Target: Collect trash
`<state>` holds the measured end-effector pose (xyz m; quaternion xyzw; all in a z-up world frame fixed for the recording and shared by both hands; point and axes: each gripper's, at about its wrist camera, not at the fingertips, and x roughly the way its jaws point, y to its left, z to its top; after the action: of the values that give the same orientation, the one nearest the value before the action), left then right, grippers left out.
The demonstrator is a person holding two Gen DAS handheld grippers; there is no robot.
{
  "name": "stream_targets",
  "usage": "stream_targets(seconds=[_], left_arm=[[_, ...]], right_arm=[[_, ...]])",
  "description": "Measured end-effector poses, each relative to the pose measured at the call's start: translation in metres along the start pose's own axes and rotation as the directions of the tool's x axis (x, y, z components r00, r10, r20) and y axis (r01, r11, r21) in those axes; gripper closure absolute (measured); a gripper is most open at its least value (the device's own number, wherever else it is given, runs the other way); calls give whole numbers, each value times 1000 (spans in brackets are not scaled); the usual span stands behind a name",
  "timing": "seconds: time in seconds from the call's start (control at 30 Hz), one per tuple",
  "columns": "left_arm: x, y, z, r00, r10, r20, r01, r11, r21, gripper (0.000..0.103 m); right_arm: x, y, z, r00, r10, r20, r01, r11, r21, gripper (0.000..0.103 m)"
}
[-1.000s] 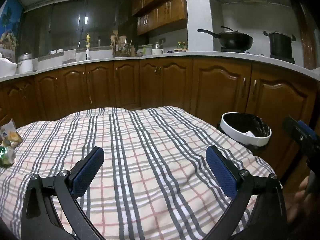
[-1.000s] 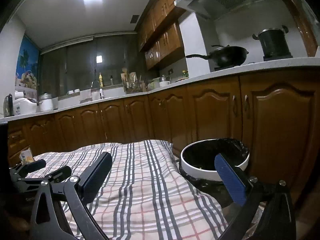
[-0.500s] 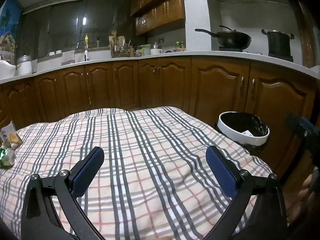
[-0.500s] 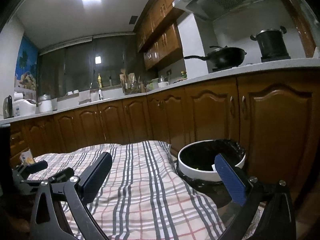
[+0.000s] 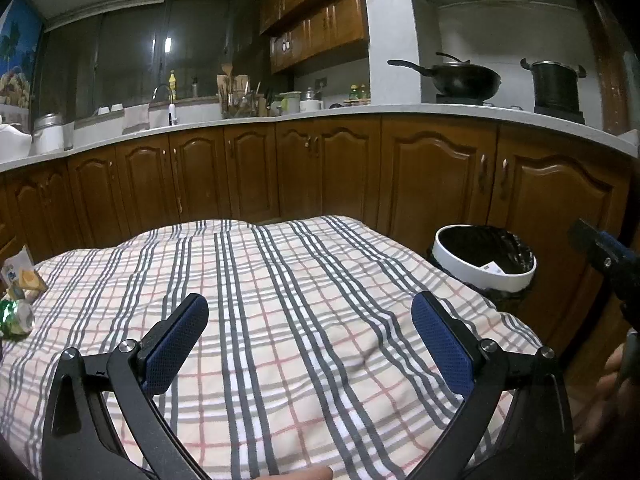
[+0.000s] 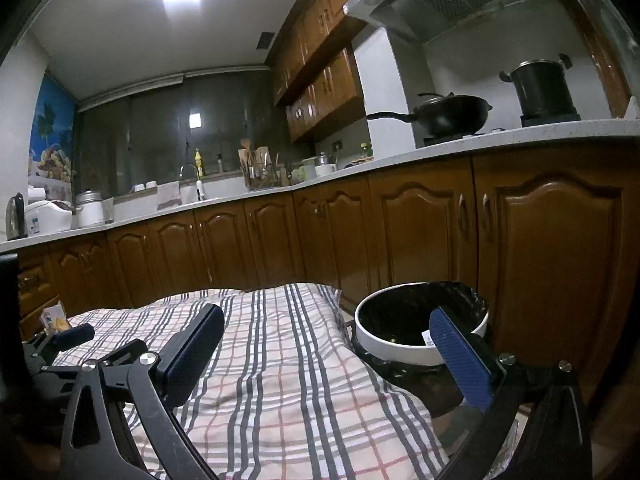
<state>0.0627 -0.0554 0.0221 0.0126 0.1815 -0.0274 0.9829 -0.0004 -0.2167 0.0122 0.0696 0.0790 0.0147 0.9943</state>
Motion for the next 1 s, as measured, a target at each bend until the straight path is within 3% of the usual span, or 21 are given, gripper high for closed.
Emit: stream_targets(seconds=[1.0], left_arm=[[-2,5,3,1000,-2,6,2,1000,-9,0]], right_arm=[[13,-2,-9,999,18,-44,-18,1000,5,0]])
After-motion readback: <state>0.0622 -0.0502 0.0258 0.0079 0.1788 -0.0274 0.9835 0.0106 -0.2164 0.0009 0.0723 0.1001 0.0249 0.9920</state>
